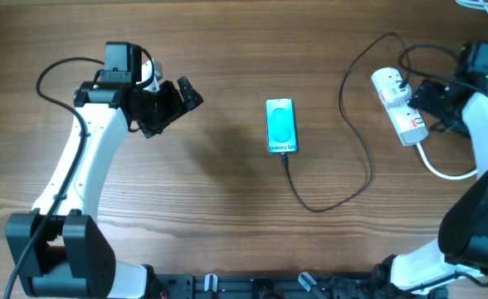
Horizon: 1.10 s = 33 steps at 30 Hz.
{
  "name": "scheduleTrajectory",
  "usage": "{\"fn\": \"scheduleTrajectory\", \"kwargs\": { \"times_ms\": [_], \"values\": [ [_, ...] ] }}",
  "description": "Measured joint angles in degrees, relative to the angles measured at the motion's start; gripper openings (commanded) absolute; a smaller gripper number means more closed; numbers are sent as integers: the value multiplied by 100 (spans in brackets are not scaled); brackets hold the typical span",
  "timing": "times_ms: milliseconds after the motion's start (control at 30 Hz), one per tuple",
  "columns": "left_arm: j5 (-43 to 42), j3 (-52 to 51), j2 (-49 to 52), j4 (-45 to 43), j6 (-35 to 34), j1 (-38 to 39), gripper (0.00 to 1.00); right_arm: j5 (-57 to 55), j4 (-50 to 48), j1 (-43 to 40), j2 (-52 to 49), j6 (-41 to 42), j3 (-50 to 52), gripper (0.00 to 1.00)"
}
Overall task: Plug charger to phone and switch on socket
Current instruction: 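Move the right gripper to the white power strip's switch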
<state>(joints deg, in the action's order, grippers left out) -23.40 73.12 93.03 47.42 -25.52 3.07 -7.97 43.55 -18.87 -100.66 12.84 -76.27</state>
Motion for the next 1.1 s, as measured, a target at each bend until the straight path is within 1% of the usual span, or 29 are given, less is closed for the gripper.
{"fn": "scheduleTrajectory", "kwargs": {
  "times_ms": [33, 100, 200, 367, 500, 767, 1100],
  "values": [
    [2, 0, 0, -2, 0, 0, 100, 11, -356, -125, -26, -125, -2, 100],
    [2, 0, 0, -2, 0, 0, 100, 26, -577, -236, -116, -273, -2, 100],
    [2, 0, 0, -2, 0, 0, 100, 348, -678, -354, -560, -396, -2, 100],
    [2, 0, 0, -2, 0, 0, 100, 629, -973, -385, -1331, -369, -24, 100],
    [2, 0, 0, 0, 0, 0, 100, 710, -1080, -396, -1377, -352, -28, 100],
    [2, 0, 0, 0, 0, 0, 100, 905, -1631, -404, -1464, -358, -22, 100],
    [2, 0, 0, 0, 0, 0, 100, 1056, -1443, -415, -1464, -501, -24, 100]
  ]
}}
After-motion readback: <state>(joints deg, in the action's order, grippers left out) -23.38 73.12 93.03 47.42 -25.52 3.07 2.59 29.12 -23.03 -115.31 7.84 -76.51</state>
